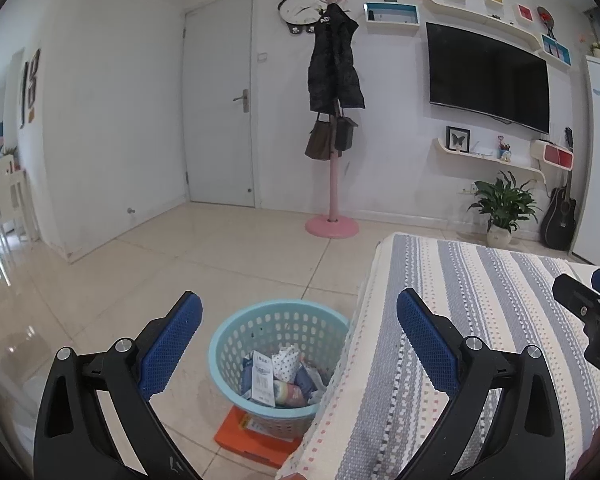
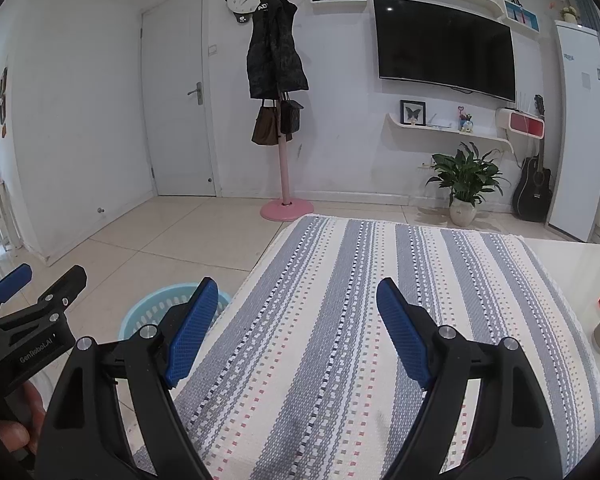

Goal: Collect trash

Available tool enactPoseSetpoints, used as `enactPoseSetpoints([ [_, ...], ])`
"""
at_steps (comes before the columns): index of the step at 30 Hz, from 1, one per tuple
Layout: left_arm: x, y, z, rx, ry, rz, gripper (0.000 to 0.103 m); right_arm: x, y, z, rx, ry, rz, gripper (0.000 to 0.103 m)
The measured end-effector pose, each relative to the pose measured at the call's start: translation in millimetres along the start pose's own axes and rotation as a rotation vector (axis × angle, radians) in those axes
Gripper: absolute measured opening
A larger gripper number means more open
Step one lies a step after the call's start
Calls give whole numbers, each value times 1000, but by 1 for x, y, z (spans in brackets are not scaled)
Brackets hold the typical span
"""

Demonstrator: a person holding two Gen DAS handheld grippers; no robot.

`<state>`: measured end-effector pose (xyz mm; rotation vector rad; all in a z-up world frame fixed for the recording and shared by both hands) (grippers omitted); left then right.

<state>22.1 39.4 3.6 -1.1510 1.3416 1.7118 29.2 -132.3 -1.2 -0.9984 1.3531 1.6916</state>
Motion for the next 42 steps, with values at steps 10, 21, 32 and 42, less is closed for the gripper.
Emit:
enactPoseSetpoints([
  [10,0,0,1,-12,5,-3,95,2,-3,-2,-1,-5,8,77],
  [21,1,0,0,-16,6,2,95,3,-2,-3,-2,-6,8,77],
  [32,-1,2,1,-34,0,-1,95,4,-2,-4,-3,-7,10,77],
  [42,-5,2,8,-85,-6,-8,95,4,-1,-3,-3,-7,8,77],
])
Point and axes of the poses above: each gripper's, at about its wrist camera, not at the fingertips, and y roughly against the way its jaws point, z to its left, x to its underside, the point moved 5 cm from there along -y, roughly the way its jaws point, and after that the axes turned 10 degrees about -x, right-handed, at the moved point
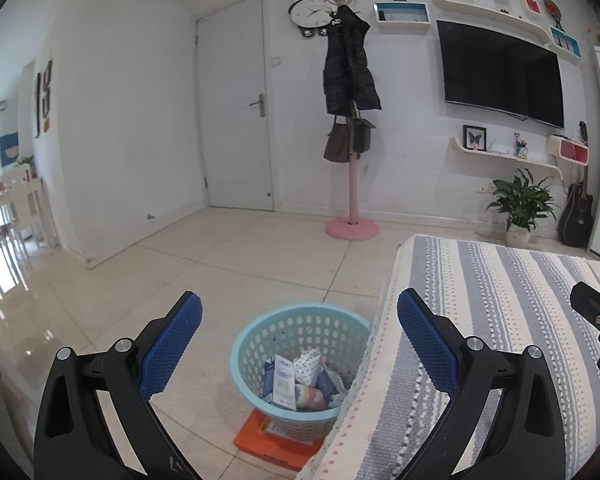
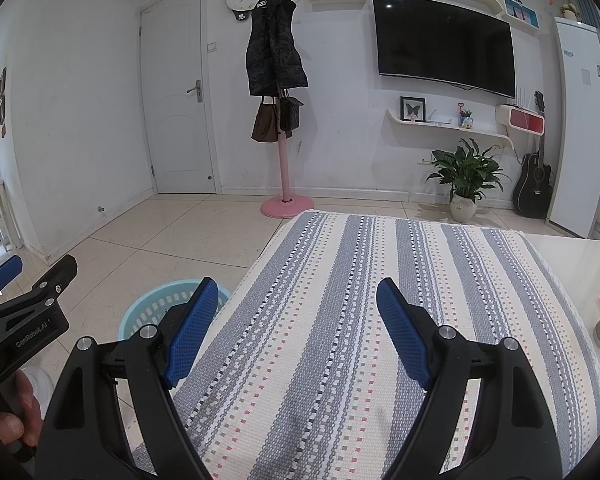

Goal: Collect trash

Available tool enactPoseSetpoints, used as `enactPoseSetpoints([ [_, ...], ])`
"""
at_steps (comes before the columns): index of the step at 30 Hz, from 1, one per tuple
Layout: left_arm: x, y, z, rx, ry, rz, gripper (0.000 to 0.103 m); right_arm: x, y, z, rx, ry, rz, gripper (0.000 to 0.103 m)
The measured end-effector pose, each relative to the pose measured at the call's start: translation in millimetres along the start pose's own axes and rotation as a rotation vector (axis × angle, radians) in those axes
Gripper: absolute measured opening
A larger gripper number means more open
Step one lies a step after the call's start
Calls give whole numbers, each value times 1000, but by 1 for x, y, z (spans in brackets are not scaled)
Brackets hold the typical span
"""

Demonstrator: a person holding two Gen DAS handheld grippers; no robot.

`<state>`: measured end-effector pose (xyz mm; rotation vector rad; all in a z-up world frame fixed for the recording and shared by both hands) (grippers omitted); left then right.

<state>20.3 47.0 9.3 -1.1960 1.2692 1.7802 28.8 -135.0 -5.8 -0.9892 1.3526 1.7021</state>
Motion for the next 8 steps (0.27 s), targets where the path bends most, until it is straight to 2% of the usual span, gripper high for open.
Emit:
enactPoseSetpoints([
  [5,4,-8,0,61,15,64,96,0,0,0,0,-1,0,77],
  [8,5,-10,-2,64,8,67,96,0,0,-1,1,-3,0,77],
])
Point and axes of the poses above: each gripper's, at about its wrist camera, not at the fingertips, and y roughly against the way its jaws point, z to its left, x to its underside, the point moved 5 cm from there along -y, roughly the way its jaws point, and after that the axes turned 10 degrees about -x, right-handed, at the moved point
